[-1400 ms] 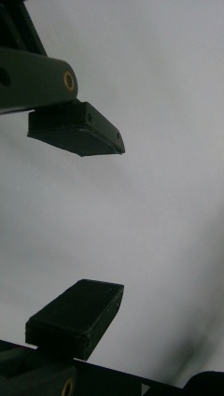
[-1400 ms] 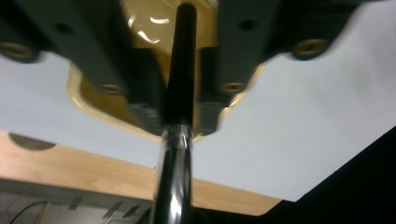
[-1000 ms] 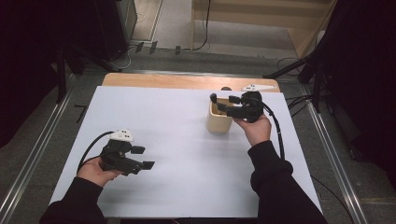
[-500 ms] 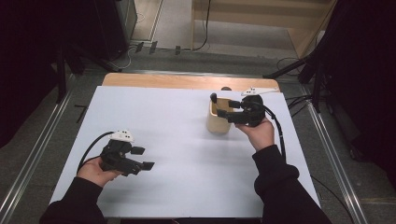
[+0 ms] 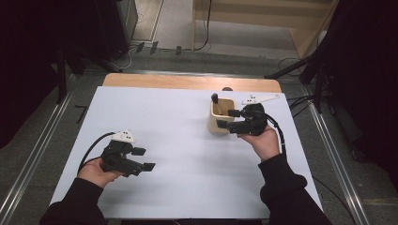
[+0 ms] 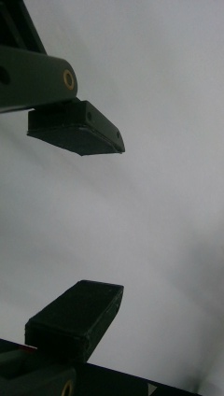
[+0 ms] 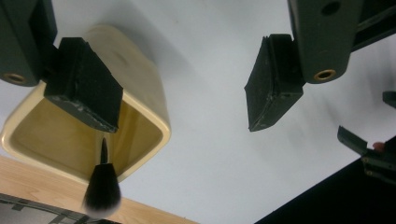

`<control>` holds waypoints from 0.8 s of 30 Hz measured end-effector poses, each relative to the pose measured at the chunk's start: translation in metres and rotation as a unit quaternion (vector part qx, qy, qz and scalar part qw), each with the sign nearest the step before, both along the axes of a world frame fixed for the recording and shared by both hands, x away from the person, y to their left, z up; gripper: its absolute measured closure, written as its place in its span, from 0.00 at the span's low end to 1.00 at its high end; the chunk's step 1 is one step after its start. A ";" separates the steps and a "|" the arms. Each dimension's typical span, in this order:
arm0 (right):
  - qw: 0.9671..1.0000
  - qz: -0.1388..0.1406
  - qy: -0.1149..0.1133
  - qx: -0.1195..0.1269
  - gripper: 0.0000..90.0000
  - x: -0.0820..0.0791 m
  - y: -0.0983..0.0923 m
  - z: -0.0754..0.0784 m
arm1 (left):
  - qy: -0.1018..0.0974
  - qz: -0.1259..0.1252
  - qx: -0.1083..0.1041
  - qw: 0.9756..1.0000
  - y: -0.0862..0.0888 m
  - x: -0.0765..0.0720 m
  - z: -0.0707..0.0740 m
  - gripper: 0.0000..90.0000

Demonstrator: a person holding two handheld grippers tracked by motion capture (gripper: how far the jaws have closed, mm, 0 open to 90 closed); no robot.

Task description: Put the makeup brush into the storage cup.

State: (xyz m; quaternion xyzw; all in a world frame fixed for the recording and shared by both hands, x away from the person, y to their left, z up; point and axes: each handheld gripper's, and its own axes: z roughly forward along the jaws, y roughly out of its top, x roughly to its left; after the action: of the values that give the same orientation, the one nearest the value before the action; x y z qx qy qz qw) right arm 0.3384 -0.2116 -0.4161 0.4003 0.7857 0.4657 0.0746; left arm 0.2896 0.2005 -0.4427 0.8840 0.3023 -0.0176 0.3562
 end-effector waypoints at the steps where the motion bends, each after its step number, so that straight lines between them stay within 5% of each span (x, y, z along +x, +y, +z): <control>1: 1.000 0.004 -0.002 -0.005 0.31 -0.001 0.001 0.000 | 0.001 0.001 0.001 1.000 0.000 0.000 0.000 0.30; 17: 0.998 0.046 0.020 -0.023 0.25 -0.021 0.009 -0.010 | 0.004 -0.002 0.004 1.000 -0.002 0.001 -0.002 0.30; 24: 0.998 0.057 0.009 -0.036 0.24 -0.029 0.010 -0.019 | 0.004 -0.005 0.006 1.000 -0.002 0.001 -0.003 0.30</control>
State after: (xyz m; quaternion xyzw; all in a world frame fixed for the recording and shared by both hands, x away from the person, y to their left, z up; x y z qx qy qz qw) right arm 0.3093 -0.2014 -0.4353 0.3564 0.8241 0.4368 0.0550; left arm 0.2908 0.1980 -0.4459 0.8874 0.2997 -0.0211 0.3496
